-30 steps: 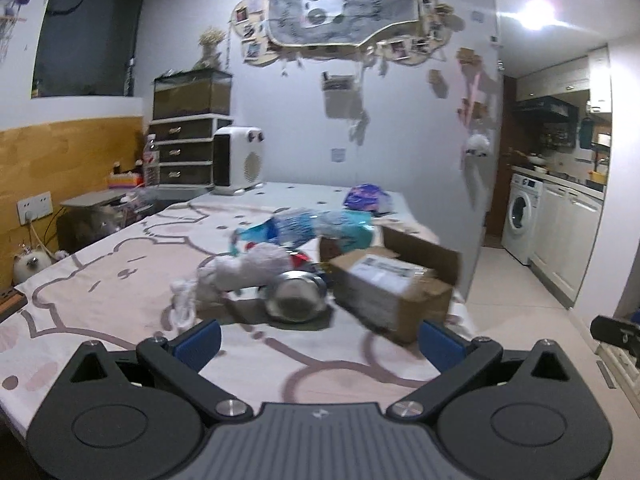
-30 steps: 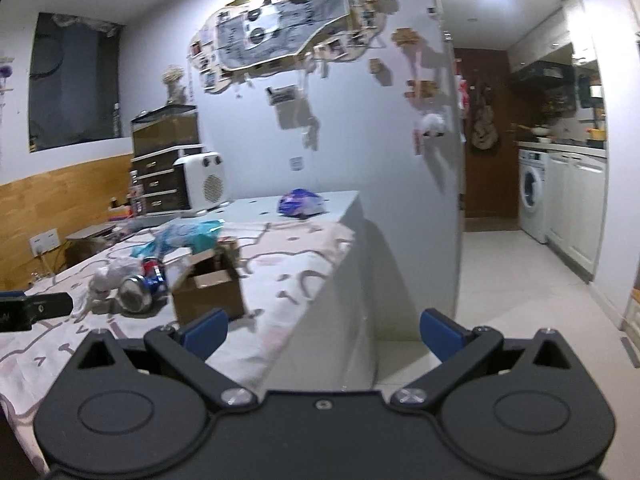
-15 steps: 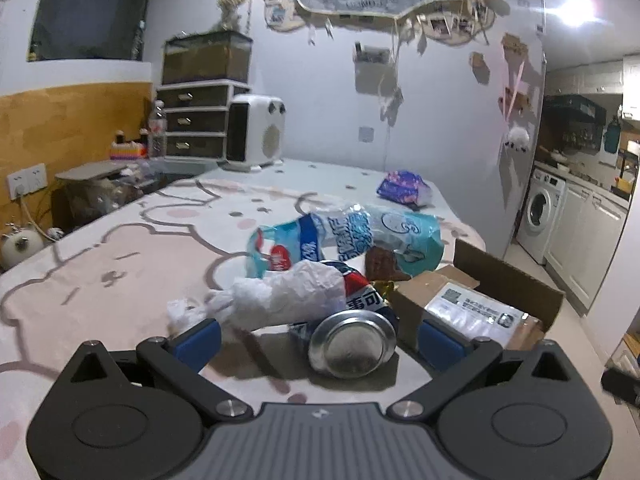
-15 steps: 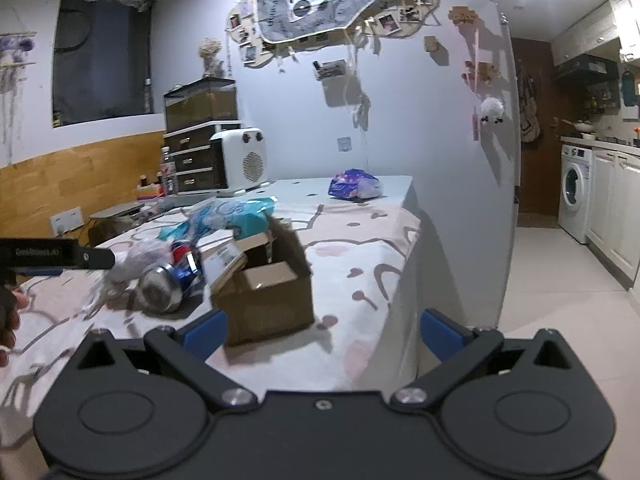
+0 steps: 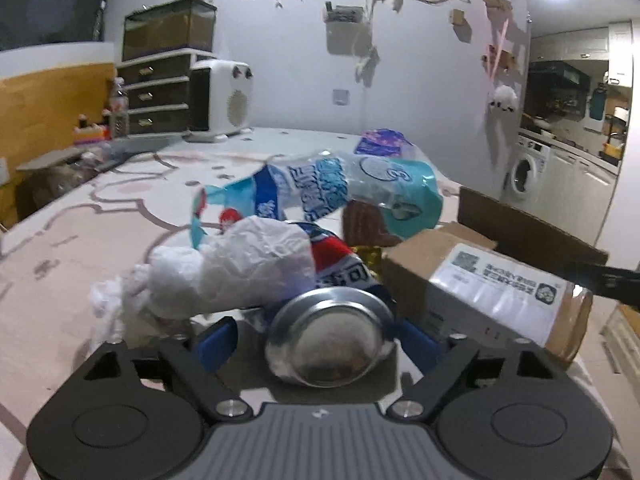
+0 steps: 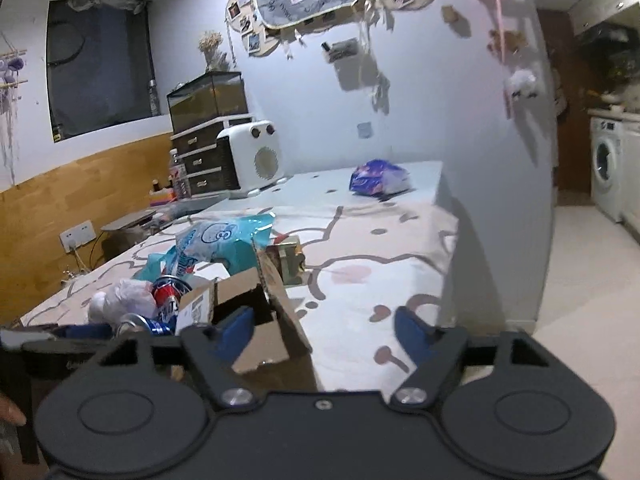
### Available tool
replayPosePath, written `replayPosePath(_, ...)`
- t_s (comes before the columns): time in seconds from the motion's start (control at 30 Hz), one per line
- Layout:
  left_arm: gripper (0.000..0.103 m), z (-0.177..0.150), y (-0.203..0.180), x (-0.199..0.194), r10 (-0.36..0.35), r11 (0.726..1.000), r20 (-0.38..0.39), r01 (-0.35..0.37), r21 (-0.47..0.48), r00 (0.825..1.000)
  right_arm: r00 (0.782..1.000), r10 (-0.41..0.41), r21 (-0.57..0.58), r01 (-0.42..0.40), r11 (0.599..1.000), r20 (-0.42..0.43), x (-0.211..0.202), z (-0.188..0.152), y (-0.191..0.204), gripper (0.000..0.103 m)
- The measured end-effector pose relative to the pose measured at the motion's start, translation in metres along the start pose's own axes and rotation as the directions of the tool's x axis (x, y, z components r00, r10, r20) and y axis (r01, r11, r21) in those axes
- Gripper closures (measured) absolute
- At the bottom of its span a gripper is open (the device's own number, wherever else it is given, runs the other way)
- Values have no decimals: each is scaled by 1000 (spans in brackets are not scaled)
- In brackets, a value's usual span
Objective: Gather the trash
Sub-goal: 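Lower the left tool toward the silver can on the table, then grasp the crushed blue Pepsi can with the left tool while the right tool grasps the cardboard box flap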
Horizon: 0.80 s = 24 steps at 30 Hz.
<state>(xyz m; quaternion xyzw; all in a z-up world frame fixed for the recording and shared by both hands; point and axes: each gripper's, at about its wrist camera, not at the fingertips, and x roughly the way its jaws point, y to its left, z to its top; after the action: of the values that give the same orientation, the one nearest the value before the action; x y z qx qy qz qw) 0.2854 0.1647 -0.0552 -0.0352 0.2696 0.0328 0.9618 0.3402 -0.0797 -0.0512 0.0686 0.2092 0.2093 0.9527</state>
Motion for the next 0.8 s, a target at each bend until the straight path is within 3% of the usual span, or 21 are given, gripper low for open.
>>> replayPosePath(0.13, 20, 0, 0, -1, 2, 1000, 10, -2, -6, 1000, 999, 52, 4, -52, 999, -15, 14, -1, 1, 48)
replayPosePath(0.33, 24, 1, 5, 0, -17, 998, 12, 17, -52, 1000, 997, 73, -35, -74, 997, -9, 23, 2, 13, 51)
replayPosePath(0.37, 24, 1, 5, 0, -18, 998, 15, 19, -53, 1000, 997, 75, -37, -75, 997, -11, 24, 3, 14, 55)
replayPosePath(0.43, 24, 0, 7, -4, -29, 997, 36, 32, -65, 999, 996, 85, -29, -86, 996, -26, 23, 1, 14, 87)
replayPosePath(0.53, 25, -2, 6, -16, -39, 996, 67, 45, -83, 997, 997, 73, -8, -73, 997, -26, 14, -2, 10, 96)
replayPosePath(0.67, 25, -11, -2, -44, -111, 992, 50, 113, -57, 993, 998, 46, -21, -47, 999, -35, -5, -9, 6, 99)
replayPosePath(0.8, 25, -30, -11, -73, -118, 992, 17, 119, -35, 993, 998, 56, -5, -56, 998, -33, -24, -16, -1, 99)
